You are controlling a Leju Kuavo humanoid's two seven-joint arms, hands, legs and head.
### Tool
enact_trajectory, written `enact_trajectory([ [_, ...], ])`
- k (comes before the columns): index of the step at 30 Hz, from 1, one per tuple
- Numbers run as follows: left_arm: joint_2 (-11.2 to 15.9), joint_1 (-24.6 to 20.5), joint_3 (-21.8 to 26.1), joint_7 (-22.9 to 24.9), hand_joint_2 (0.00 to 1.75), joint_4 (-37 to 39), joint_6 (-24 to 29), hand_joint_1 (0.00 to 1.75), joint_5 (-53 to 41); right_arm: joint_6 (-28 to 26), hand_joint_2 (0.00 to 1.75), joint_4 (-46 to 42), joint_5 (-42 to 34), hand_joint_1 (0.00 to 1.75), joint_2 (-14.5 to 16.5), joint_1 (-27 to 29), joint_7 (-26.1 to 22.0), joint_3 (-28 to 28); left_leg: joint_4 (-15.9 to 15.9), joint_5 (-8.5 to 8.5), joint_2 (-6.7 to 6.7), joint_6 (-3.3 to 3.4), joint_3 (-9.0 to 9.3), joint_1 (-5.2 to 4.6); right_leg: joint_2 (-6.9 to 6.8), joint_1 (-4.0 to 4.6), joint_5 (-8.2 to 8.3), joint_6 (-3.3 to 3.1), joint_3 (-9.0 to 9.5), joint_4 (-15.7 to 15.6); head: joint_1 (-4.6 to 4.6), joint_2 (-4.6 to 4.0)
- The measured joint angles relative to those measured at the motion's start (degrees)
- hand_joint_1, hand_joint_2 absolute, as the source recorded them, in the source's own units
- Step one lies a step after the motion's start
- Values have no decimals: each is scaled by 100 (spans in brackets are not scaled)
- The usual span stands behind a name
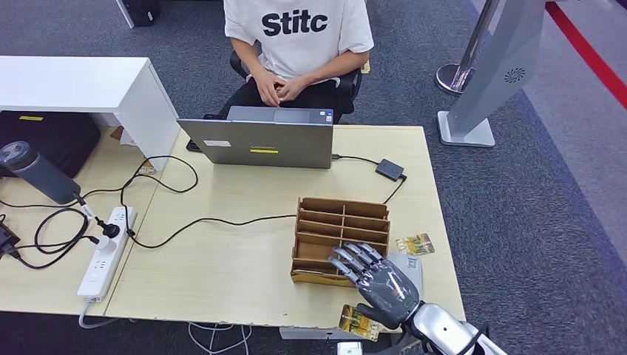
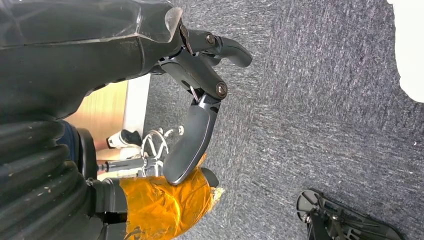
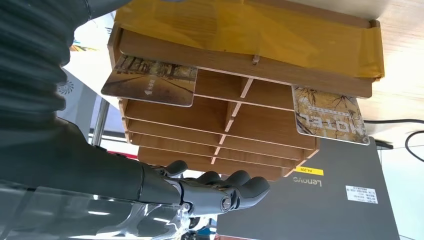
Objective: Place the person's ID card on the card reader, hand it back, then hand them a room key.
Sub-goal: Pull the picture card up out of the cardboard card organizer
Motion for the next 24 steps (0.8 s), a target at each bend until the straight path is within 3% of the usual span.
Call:
enact_trajectory([
  [15, -10, 0, 105, 2, 175, 0, 10, 0, -47, 128, 175, 85, 243, 0, 161, 49, 248, -357, 0, 0, 0, 0, 0, 0, 0, 0, 0, 0, 0, 0, 1, 0],
  [24, -8, 1, 133, 2, 175, 0, 13, 0, -93, 233, 175, -11, -11, 0, 31, 135, 33, -628, 0, 0, 0, 0, 0, -1, 0, -1, 0, 0, 0, -1, 1, 0],
])
